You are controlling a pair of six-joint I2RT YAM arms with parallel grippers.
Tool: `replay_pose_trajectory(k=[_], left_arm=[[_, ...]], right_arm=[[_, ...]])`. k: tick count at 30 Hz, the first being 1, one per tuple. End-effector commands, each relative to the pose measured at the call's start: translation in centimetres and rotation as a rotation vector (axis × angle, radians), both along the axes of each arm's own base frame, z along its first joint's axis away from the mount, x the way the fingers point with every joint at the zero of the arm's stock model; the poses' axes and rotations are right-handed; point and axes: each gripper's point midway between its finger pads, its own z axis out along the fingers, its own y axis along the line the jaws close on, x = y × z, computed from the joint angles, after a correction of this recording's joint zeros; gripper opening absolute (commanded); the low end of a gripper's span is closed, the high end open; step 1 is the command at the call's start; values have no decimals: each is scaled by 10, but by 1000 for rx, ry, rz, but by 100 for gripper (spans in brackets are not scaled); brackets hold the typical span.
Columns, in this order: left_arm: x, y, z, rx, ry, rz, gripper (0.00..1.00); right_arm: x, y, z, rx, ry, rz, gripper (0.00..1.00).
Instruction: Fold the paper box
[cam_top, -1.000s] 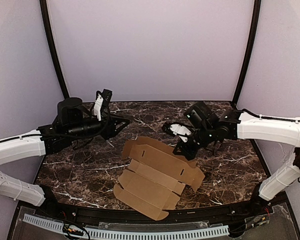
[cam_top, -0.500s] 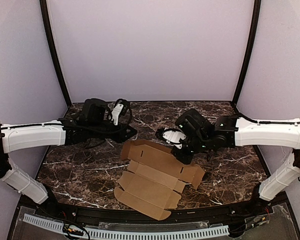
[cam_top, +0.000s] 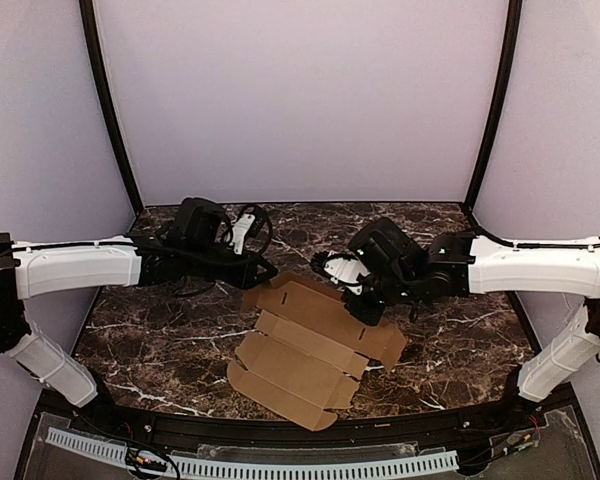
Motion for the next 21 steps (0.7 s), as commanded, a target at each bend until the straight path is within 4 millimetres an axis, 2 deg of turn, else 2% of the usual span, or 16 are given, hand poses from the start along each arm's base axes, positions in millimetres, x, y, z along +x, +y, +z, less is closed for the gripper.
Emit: replay_pose_trajectory(k=[1, 13, 21], left_arm=[[-5, -7, 6, -25, 38, -34, 7], [-16, -26, 1, -24, 64, -79, 5], [-16, -45, 8, -76, 69, -106, 5]], right_arm=[[3, 8, 4, 31, -25, -14, 0], [3, 12, 6, 64, -20, -27, 0], [-2, 15, 5, 70, -9, -17, 0]])
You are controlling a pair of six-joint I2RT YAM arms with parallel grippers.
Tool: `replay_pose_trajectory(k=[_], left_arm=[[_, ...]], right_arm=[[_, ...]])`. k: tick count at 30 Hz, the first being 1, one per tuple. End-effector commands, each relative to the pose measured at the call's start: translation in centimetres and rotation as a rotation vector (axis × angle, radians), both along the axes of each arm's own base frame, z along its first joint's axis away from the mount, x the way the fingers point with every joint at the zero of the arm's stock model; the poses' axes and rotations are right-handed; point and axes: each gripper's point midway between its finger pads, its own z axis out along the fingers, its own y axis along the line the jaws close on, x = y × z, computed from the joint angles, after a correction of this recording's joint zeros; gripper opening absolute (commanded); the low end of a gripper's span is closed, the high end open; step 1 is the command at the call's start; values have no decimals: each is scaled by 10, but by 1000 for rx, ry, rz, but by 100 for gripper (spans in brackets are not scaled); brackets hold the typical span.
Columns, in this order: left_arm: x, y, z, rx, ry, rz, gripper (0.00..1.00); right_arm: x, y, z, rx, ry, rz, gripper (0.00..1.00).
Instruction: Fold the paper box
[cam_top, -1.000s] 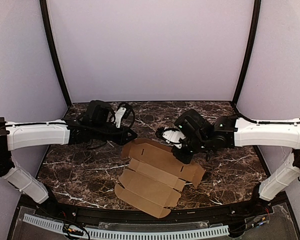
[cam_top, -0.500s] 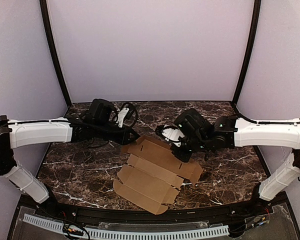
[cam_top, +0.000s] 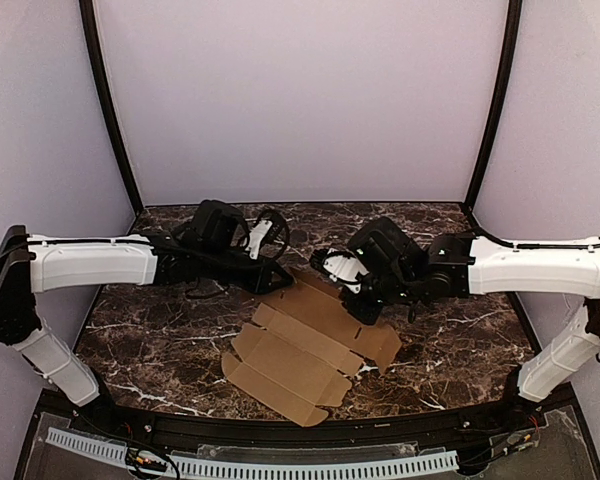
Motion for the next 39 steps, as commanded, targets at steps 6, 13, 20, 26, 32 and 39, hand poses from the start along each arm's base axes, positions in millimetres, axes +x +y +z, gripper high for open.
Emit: replay_pose_trajectory(k=[6, 13, 20, 26, 32, 39], left_arm=[[9, -20, 11, -66, -10, 8, 4], [20, -23, 17, -103, -29, 55, 3], [28, -27, 22, -119, -47, 79, 2], [31, -30, 19, -119, -40, 85, 2], [28, -16, 14, -54, -56, 101, 3], [17, 4, -6, 45, -35, 104, 8]], right_arm=[[-13, 15, -1, 40, 5, 35, 0], [-29, 21, -6, 49, 35, 85, 0], [-44, 29, -8, 70, 68, 138, 0], [-47, 30, -6, 81, 64, 136, 0], [-29, 16, -8, 70, 54, 34, 0], [-7, -3, -16, 85, 136, -72, 0]])
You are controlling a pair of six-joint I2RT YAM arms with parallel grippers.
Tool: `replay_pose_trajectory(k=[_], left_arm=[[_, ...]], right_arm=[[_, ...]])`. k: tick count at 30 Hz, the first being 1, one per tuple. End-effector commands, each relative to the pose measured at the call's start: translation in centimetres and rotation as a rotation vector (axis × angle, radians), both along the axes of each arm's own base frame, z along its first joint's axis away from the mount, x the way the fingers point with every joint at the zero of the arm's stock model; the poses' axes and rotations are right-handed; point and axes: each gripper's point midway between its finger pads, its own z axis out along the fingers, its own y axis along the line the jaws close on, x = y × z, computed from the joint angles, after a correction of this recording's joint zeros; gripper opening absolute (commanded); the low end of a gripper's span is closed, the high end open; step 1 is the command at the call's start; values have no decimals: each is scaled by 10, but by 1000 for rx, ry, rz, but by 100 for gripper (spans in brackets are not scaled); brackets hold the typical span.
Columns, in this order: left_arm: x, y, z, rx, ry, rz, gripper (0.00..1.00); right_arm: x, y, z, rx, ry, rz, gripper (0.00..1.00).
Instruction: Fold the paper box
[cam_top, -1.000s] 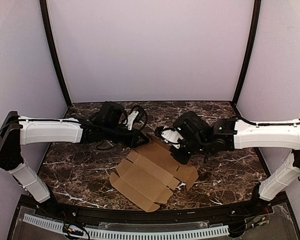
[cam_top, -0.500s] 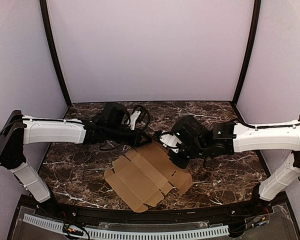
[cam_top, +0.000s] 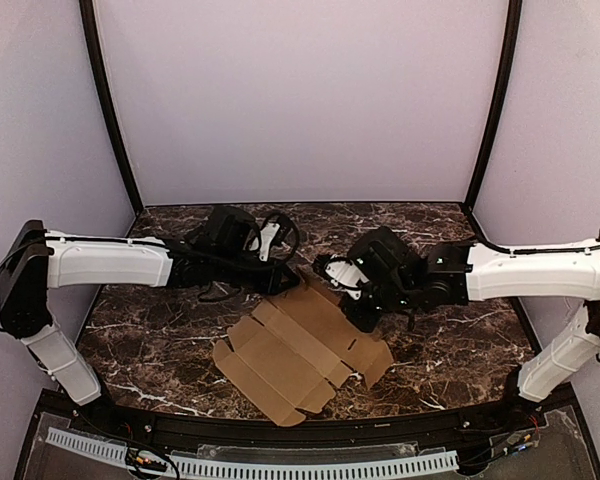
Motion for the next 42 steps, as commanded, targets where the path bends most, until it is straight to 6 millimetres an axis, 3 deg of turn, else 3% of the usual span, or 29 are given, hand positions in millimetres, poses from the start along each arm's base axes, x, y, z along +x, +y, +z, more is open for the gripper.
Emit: replay_pose_trajectory(k=[1, 11, 18, 23, 28, 42], left_arm=[[-1, 19, 7, 53, -49, 29, 9], [1, 50, -36, 228, -50, 90, 18], [16, 71, -58, 347, -109, 175, 19], [23, 77, -77, 413, -113, 199, 14], [22, 85, -94, 472, -92, 204, 1], [-4, 92, -115, 480, 12, 152, 0]], right_arm=[[5, -6, -3, 44, 79, -38, 0], [15, -15, -19, 60, 183, -88, 0], [13, -13, -25, 69, 218, -86, 0], [13, -11, -26, 71, 227, -82, 0], [13, -13, -31, 62, 232, -88, 0], [18, -10, -26, 72, 224, -88, 0]])
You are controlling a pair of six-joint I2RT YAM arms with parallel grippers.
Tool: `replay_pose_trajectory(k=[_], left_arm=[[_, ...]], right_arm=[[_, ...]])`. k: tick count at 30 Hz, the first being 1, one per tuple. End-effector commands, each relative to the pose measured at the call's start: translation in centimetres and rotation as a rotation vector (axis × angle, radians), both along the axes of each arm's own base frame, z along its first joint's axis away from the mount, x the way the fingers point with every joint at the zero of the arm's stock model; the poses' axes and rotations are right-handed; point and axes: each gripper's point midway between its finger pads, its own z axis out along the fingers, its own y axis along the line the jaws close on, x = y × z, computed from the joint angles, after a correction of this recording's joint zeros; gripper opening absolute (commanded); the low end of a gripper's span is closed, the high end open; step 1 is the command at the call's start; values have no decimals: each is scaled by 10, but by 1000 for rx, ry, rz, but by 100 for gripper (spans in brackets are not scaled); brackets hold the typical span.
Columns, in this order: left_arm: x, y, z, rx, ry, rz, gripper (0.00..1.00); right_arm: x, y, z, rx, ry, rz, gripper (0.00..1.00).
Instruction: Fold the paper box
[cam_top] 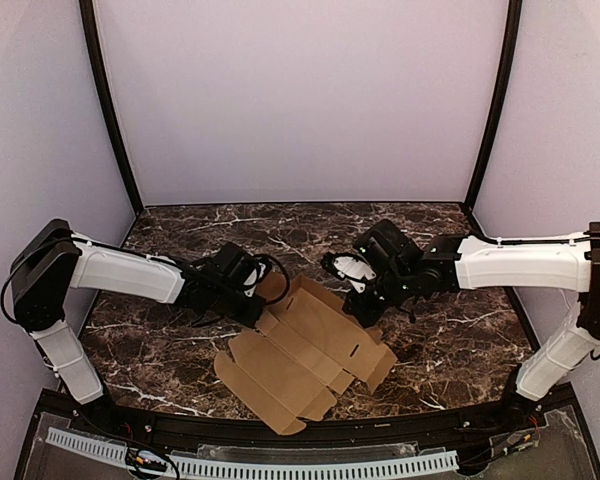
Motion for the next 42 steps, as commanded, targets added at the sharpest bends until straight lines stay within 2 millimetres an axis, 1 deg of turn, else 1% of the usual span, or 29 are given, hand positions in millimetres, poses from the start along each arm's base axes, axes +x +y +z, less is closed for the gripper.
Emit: replay_pose_trajectory(k=[1, 3, 8, 14, 18, 21, 27, 32, 37, 39, 41, 42], left_arm=[[-15, 6, -7, -10, 67, -10, 0], [-18, 4, -7, -25, 78, -17, 0], [-28, -10, -1, -101, 116, -78, 0], [-37, -18, 12, -173, 136, -109, 1], [-44, -23, 26, -231, 142, -125, 0], [-49, -28, 30, -253, 147, -142, 0], [-61, -38, 23, -246, 171, -167, 0], [-70, -41, 4, -225, 207, -173, 0], [-72, -38, -9, -210, 218, -163, 0], [-71, -37, -9, -205, 212, -158, 0], [-68, -36, -2, -206, 187, -153, 0], [-66, -36, 7, -214, 164, -158, 0]], right_arm=[[3, 2, 2, 17, 9, -10, 0], [2, 2, 3, 20, 9, -9, 0], [3, 1, 4, 22, 7, -17, 0], [5, -4, 4, 12, -5, -42, 0], [5, -4, 2, 11, 1, -52, 0], [6, -5, 2, 9, -2, -60, 0], [6, -5, 2, 10, 0, -65, 0], [6, -5, 1, 10, 5, -68, 0], [5, -8, 0, 2, 4, -75, 0], [5, -8, 0, 4, 5, -76, 0], [5, -8, 0, 4, 6, -77, 0], [5, -8, 0, 5, 5, -76, 0]])
